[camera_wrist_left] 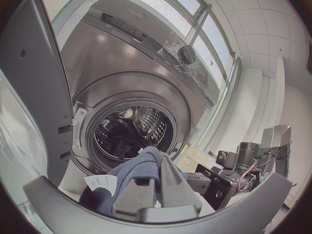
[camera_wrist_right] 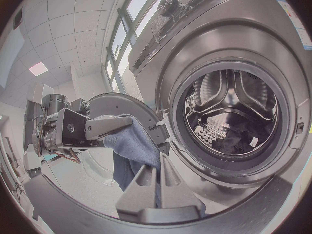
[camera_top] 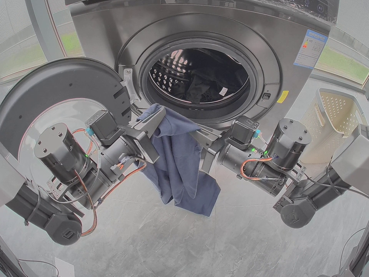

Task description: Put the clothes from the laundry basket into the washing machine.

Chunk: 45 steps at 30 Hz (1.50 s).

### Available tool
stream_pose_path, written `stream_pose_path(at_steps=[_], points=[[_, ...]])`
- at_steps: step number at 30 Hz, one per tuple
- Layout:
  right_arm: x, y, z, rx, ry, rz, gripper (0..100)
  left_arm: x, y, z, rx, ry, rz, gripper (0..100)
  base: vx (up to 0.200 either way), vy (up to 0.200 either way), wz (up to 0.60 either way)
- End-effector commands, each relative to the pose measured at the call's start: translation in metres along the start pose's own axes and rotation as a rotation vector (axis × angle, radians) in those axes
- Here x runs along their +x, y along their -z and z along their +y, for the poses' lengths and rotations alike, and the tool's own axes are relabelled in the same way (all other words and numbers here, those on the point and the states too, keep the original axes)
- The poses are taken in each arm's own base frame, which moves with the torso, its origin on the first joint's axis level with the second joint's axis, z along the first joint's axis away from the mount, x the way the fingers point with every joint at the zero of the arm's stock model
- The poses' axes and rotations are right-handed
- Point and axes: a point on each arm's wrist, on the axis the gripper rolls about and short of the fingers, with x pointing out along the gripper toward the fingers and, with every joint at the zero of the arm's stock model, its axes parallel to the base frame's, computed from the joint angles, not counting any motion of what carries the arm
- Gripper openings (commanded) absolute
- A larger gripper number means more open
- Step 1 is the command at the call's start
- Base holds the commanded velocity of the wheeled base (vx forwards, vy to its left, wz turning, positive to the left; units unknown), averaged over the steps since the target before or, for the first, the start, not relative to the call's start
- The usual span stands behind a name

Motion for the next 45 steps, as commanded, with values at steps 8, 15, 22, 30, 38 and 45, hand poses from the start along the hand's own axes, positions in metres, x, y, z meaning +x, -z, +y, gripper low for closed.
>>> stream_pose_path(at_steps=[8,15,22,30,38,45], points=[[0.002,-0.019,0.004,0.009,0.038,-0.071,0,-0.005,0.002,-0.003,-0.010,0.018,0.019,100,0.000,0.000,0.00],[-0.011,-0.048,0.006,0.011,0.038,-0.140,0,-0.011,0.008,0.000,-0.012,0.002,0.051,100,0.000,0.000,0.00],[-0.026,-0.060,0.005,0.022,0.072,-0.152,0,-0.024,0.028,0.003,-0.016,-0.014,0.150,100,0.000,0.000,0.00],[-0.028,-0.063,-0.002,0.016,0.103,-0.151,0,-0.037,0.068,0.010,-0.018,-0.044,0.319,100,0.000,0.000,0.00],[-0.027,-0.062,-0.003,0.017,0.118,-0.150,0,-0.038,0.109,0.019,-0.019,-0.075,0.447,100,0.000,0.000,0.00],[-0.027,-0.063,-0.002,0.017,0.118,-0.155,0,-0.030,0.133,0.023,-0.021,-0.070,0.491,100,0.000,0.000,0.00]])
